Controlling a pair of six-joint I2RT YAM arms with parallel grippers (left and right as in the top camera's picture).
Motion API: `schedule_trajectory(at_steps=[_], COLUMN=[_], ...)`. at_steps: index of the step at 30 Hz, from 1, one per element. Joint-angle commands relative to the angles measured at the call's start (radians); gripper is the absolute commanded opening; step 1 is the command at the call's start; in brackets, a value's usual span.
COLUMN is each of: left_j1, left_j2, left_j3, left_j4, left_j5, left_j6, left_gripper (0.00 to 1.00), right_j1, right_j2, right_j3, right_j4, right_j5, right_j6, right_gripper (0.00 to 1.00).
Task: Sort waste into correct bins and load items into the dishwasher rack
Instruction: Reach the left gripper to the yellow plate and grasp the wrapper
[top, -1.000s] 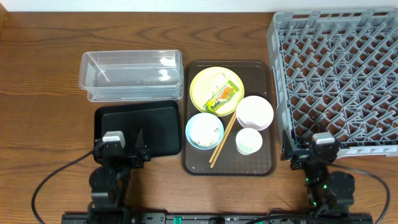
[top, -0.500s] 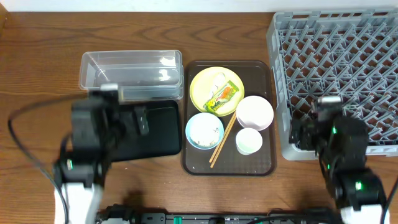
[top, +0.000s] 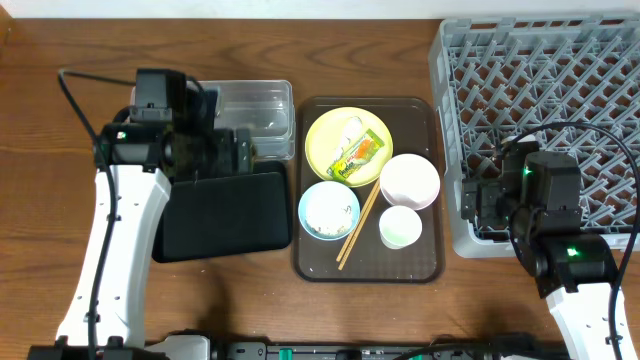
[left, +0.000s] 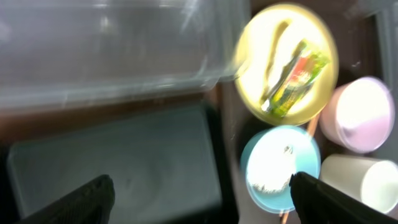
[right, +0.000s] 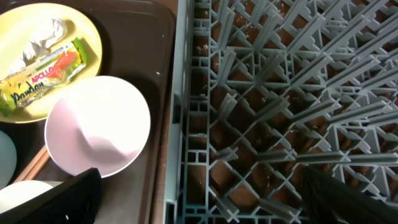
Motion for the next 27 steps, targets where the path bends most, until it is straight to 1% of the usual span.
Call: schedule_trajectory(at_steps=[1,2,4,6,9,12,14,21,27], left_j1=[-0.059,-0.114,-0.18,-0.24,-0.326,-0.389,-0.408,-0.42,-0.42], left_j2=[0.0,0.01,0.031,0.06,0.123,0.208,0.268,0.46,0.567], left_j3=[0.023,0.023,0.023,0.023,0.023,0.023,0.023,0.023,0.023], left_j4=[0.082,0.156,0.228,0.287,0.365,0.43,0.46,0.512,0.537], left_j5=[0.074,0.031,-0.046,-0.089,-0.137,-0.143,-0.143,-0.142,-0.084], left_j6=[0.076,0.101,0.121,0.169,0.212,0.247,0.249,0.249,0.245], left_gripper=[0.91,0.91,0.91,0.91,0.91,0.91,0.91,0.86,0.75], right_j1=[0.013,0.013,0.013,0.013,0.013,0.013,0.013,0.013,0.013], right_j2=[-0.003,-0.003,-0.003,-0.003,-0.003,-0.003,-0.002,-0.003,-0.003], right_j3=[0.026,0.026,0.026,0.026,0.026,0.026,0.026,0.026,0.026], right_j4=[-0.001,-0.001,-0.001,-0.001,-0.001,-0.001,-0.001,-0.001,-0.001], right_j5=[0.01,0.01,0.01,0.01,0.01,0.01,0.01,0.01,0.01], right_j6=[0.011,0.011,0.011,0.011,0.011,0.011,0.011,0.011,0.011], right_gripper=[0.99,0.99,0.99,0.99,0.99,0.99,0.99,0.99,0.99])
